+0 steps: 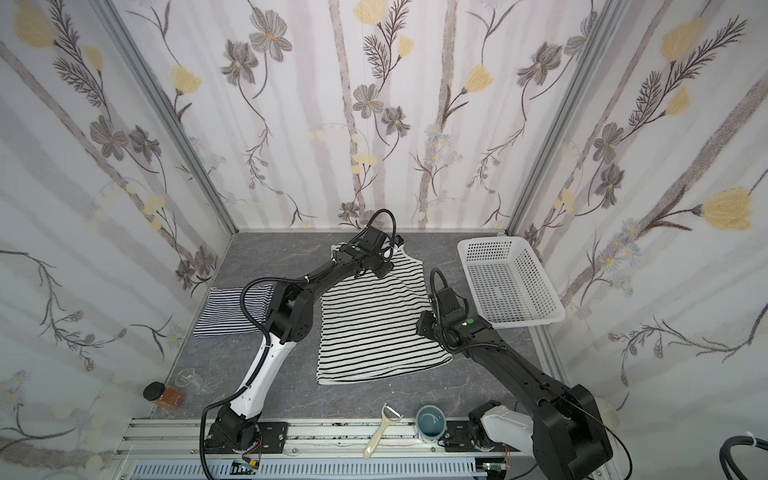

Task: Fold and stack the tank tops
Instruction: 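Reach both grippers to the far shoulder straps of the tank top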

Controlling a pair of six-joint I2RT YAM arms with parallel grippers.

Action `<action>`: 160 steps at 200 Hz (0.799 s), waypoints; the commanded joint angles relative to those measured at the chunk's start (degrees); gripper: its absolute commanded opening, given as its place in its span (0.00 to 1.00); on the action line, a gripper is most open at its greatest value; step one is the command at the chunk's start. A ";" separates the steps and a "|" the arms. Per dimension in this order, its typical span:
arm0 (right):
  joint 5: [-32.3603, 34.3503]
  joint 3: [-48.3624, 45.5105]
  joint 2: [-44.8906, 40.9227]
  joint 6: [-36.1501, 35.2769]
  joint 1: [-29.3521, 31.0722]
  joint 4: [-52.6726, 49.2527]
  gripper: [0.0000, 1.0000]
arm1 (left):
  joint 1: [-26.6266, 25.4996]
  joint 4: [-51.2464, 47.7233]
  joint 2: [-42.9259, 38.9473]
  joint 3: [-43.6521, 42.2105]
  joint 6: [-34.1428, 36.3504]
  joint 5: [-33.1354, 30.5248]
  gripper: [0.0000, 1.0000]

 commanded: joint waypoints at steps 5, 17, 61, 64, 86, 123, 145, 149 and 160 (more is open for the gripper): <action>-2.92 -2.68 -2.79 4.11 1.51 2.18 0.56 | 0.82 -0.32 3.17 3.71 1.73 -1.35 0.52; -3.33 -4.06 -3.79 5.30 2.39 3.09 0.56 | 1.04 -0.37 4.42 5.18 1.66 -2.00 0.52; -4.27 -6.05 -2.01 7.14 4.61 6.23 0.56 | 1.86 -0.37 7.49 7.69 1.28 -7.53 0.53; -4.34 -6.00 -1.67 7.28 4.80 6.44 0.56 | 1.91 -0.35 7.67 7.71 1.25 -8.20 0.53; -4.71 -4.68 0.85 7.73 5.84 8.28 0.56 | 2.74 -0.39 8.14 6.82 0.02 -11.48 0.53; -5.67 -0.72 9.18 7.28 7.84 10.25 0.56 | 5.29 -0.56 6.52 3.45 -4.02 -14.07 0.54; -4.41 2.40 14.25 6.72 8.70 10.17 0.56 | 7.06 -0.77 4.88 0.96 -7.08 -15.26 0.54; -4.21 2.44 14.78 6.80 8.71 10.62 0.56 | 7.41 -0.82 4.42 0.35 -7.69 -15.03 0.54; -3.85 4.82 16.15 6.96 8.55 11.68 0.56 | 8.26 -0.92 3.18 -1.56 -9.33 -14.16 0.54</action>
